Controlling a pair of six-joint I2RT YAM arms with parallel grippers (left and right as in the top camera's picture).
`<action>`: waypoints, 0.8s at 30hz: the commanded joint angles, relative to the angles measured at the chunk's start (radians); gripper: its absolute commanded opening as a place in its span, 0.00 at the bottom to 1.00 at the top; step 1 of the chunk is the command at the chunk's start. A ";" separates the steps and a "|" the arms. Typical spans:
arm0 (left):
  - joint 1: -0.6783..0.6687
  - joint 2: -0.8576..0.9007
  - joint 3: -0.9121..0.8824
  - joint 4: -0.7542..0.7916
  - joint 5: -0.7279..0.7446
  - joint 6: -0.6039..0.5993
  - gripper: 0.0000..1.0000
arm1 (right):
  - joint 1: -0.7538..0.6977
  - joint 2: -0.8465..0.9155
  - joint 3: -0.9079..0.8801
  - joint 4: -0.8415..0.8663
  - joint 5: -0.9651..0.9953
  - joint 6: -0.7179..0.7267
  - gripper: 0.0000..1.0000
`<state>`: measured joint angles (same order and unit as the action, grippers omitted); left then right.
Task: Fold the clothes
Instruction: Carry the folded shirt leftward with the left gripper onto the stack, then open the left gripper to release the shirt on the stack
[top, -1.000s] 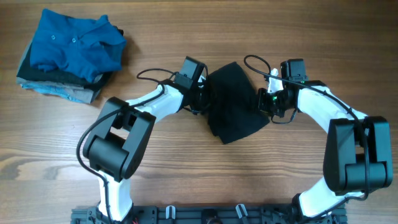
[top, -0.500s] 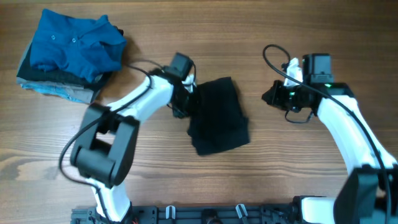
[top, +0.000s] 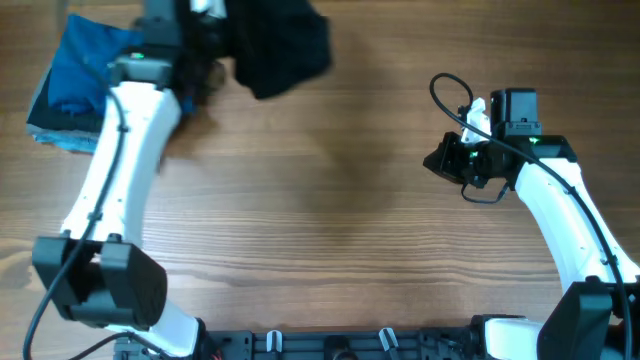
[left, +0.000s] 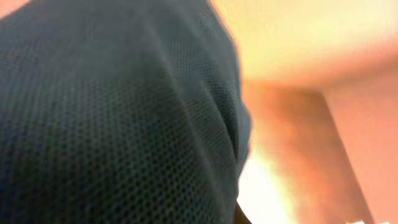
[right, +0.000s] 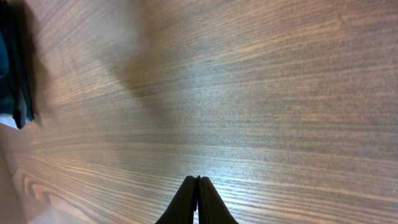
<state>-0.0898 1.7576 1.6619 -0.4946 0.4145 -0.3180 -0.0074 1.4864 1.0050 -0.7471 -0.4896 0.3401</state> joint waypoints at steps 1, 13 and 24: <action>0.153 0.007 0.016 0.086 -0.083 0.020 0.04 | -0.001 -0.003 0.012 -0.014 -0.007 0.009 0.04; 0.486 0.257 0.013 0.102 -0.102 -0.163 0.04 | -0.001 -0.003 0.012 -0.016 -0.005 0.056 0.04; 0.558 0.180 0.014 -0.105 -0.108 -0.047 0.88 | -0.001 -0.003 0.012 -0.016 -0.003 0.079 0.04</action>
<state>0.4393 2.0304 1.6703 -0.5304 0.3195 -0.4458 -0.0074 1.4864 1.0050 -0.7628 -0.4896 0.4046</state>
